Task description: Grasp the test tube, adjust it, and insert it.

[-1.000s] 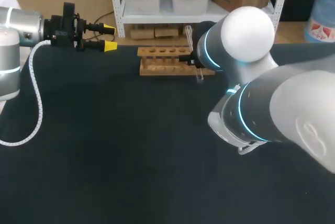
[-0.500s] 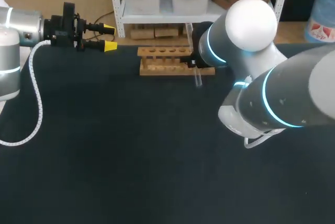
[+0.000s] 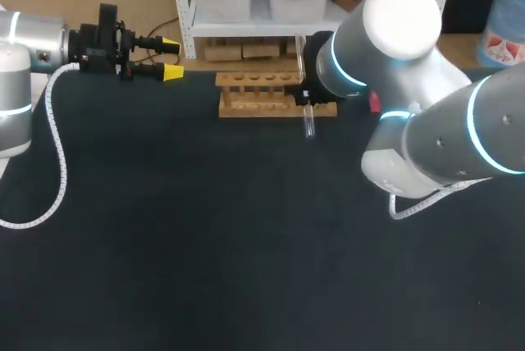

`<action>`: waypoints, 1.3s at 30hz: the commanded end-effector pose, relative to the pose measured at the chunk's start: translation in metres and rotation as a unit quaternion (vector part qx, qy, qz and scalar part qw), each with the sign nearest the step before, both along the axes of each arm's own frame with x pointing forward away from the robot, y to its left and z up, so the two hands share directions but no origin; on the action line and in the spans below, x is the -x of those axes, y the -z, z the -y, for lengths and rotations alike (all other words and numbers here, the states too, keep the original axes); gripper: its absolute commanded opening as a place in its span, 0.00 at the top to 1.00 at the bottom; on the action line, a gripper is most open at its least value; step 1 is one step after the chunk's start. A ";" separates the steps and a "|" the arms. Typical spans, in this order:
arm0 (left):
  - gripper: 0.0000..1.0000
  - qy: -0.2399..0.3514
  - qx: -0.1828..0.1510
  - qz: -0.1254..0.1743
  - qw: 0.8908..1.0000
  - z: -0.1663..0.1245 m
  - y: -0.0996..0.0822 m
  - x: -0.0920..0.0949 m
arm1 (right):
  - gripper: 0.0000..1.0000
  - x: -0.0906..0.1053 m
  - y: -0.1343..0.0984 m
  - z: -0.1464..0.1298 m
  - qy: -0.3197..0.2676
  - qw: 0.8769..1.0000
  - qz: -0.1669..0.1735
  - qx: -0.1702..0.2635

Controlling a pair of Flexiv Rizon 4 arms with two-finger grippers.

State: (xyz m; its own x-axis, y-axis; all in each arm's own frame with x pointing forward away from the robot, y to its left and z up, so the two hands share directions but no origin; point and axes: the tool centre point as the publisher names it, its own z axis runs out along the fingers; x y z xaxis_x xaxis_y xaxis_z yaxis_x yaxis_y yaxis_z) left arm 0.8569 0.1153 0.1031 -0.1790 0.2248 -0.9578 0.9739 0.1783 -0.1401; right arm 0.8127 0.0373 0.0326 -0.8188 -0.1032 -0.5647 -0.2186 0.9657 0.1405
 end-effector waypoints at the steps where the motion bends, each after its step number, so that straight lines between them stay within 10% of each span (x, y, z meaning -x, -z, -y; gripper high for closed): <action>1: 0.00 -0.001 0.000 0.002 1.000 0.000 0.001 0.001 | 1.00 0.004 -0.007 -0.001 -0.001 1.000 -0.010 -0.002; 39: 0.00 -0.001 0.000 0.002 1.000 0.000 0.001 0.001 | 1.00 0.038 -0.087 -0.010 -0.013 0.996 0.085 -0.014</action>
State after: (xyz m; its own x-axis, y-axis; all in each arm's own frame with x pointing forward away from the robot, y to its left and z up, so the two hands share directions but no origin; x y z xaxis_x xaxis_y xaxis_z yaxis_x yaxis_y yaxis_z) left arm 0.8569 0.1154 0.1032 -0.1790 0.2248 -0.9578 0.9739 0.1784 -0.1401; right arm 0.7788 0.0514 0.1203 -0.7638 -0.1225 -0.6338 -0.2555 0.9590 0.1225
